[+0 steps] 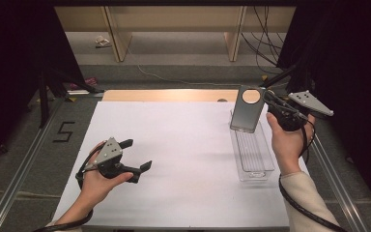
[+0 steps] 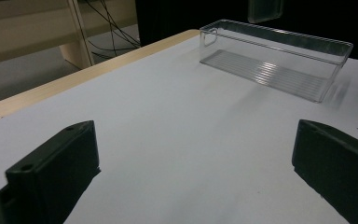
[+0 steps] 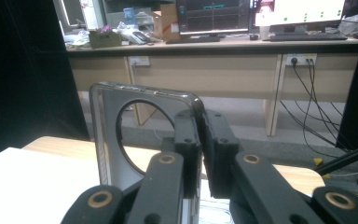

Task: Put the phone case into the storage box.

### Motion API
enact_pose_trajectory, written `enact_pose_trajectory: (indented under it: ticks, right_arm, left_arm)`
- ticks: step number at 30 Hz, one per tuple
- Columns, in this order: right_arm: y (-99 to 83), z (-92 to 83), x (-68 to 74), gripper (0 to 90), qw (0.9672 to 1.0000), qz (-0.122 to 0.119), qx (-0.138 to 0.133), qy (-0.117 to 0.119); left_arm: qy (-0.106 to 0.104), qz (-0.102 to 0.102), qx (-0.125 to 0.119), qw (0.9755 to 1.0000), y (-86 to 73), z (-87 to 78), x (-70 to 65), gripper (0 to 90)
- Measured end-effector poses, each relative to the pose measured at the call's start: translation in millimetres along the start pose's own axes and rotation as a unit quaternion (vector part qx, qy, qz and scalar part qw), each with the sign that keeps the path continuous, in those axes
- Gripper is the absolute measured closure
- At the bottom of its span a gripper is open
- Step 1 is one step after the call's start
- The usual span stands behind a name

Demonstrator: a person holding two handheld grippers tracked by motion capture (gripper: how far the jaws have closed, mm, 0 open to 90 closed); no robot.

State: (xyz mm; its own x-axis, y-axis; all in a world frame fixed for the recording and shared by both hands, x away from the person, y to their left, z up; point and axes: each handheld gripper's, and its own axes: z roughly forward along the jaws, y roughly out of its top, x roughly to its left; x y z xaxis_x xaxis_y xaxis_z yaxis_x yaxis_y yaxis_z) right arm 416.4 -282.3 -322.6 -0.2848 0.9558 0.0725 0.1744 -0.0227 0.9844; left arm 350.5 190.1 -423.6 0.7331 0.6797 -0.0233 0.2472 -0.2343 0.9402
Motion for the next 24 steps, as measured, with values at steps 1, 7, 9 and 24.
enact_pose_trajectory:
  ticks: [1,7,9,24]
  right_arm:
    - [0.1,0.0,-0.1,85.3,1.0000,0.000,0.001,0.000]
    - [-0.5,0.6,-0.2,85.4,1.0000,0.000,0.002,0.001]
    - [-0.4,0.6,-0.5,85.3,1.0000,0.000,0.002,0.000]
    - [0.6,-0.1,-5.2,85.3,1.0000,0.000,0.001,-0.005]
  left_arm:
    - [0.000,-0.001,0.000,1.0000,-0.1,0.1,0.0,0.0]
    - [0.001,-0.001,0.000,1.0000,-0.2,0.0,0.3,0.0]
    - [0.001,-0.001,0.000,1.0000,-0.4,0.2,0.4,0.0]
    - [0.001,-0.002,0.000,1.0000,-0.5,0.1,0.7,0.0]
